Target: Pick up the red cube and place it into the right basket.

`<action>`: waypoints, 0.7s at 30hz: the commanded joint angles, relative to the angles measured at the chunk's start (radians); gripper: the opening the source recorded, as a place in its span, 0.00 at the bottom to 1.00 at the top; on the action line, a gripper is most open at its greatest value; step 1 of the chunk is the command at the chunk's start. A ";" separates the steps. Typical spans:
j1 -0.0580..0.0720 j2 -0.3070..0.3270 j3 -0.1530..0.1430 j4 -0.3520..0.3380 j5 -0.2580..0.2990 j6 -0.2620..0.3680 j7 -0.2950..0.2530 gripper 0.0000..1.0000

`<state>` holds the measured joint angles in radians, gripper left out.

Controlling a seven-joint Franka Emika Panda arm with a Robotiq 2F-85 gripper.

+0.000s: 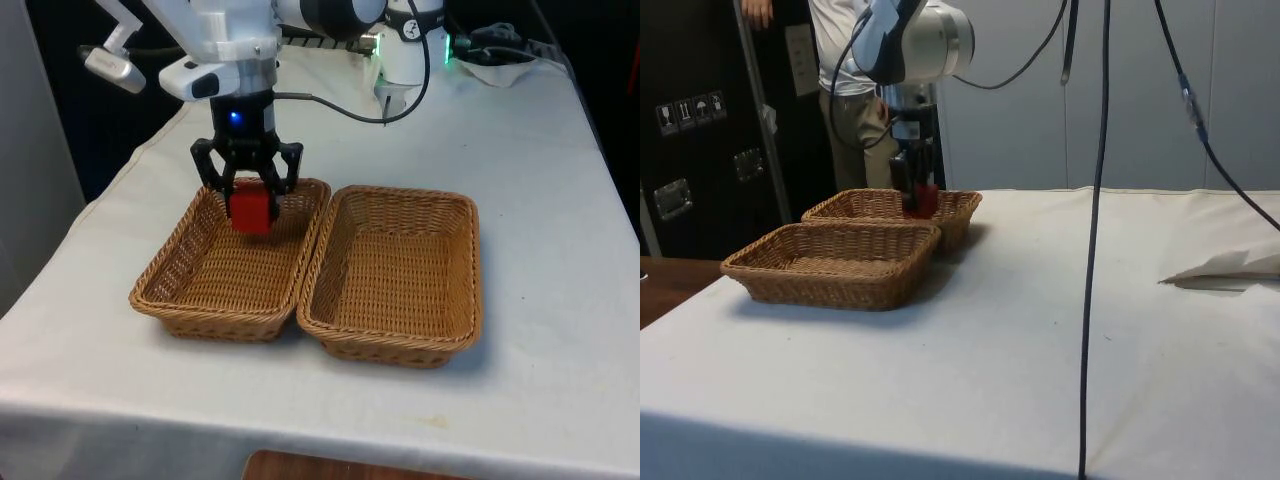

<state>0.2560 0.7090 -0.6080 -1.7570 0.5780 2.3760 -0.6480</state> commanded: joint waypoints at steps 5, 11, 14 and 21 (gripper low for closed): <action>0.002 0.003 0.000 0.005 -0.001 -0.004 0.005 0.56; 0.003 0.004 -0.001 0.005 -0.002 -0.004 0.006 1.00; 0.003 0.004 -0.001 0.005 -0.002 -0.004 0.006 1.00; 0.026 -0.028 -0.013 -0.018 -0.011 -0.008 0.015 1.00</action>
<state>0.2630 0.7050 -0.6090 -1.7570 0.5780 2.3750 -0.6460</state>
